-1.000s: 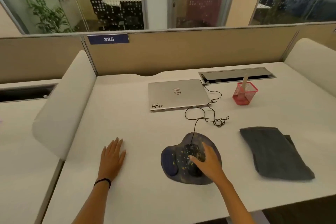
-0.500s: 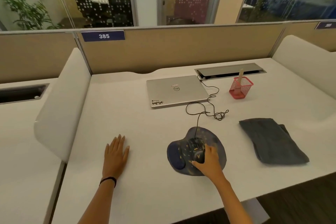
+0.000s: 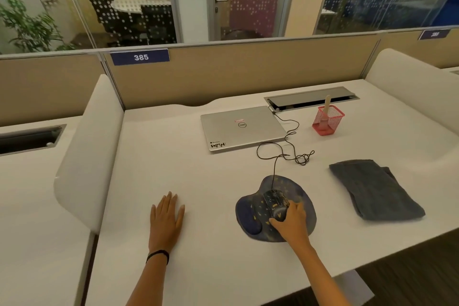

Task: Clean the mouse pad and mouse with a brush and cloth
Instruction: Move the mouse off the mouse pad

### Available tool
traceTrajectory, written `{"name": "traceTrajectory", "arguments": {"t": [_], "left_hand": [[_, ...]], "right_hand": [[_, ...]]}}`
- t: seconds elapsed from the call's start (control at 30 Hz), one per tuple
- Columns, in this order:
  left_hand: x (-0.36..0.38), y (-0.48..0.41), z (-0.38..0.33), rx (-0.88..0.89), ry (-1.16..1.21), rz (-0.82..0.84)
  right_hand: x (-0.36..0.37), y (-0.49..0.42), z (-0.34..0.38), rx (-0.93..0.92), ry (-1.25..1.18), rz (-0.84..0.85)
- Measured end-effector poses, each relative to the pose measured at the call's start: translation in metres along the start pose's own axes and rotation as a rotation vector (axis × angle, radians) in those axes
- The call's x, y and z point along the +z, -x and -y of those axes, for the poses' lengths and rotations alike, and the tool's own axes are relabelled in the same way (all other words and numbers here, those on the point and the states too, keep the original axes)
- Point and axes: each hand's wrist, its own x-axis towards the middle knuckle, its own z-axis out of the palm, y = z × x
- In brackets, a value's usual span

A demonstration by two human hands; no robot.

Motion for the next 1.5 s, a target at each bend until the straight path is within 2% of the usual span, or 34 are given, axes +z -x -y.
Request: {"name": "traceTrajectory", "arguments": {"t": [0.43, 0.77, 1.03, 1.27, 1.5], "left_hand": [[-0.001, 0.001, 0.001, 0.010, -0.007, 0.003], [0.000, 0.001, 0.000, 0.000, -0.007, -0.008], [0.002, 0.003, 0.000, 0.031, -0.017, -0.015], [0.002, 0.001, 0.002, 0.037, -0.034, -0.026], [0.000, 0.001, 0.002, 0.042, -0.037, -0.005]], "right_hand": [[0.002, -0.002, -0.001, 0.073, -0.091, -0.055], [0.004, 0.011, 0.014, -0.005, -0.157, -0.052], [0.035, 0.040, 0.034, -0.085, -0.179, 0.060], [0.062, 0.062, 0.060, -0.227, -0.119, 0.182], [0.081, 0.072, 0.074, -0.234, -0.113, 0.240]]}}
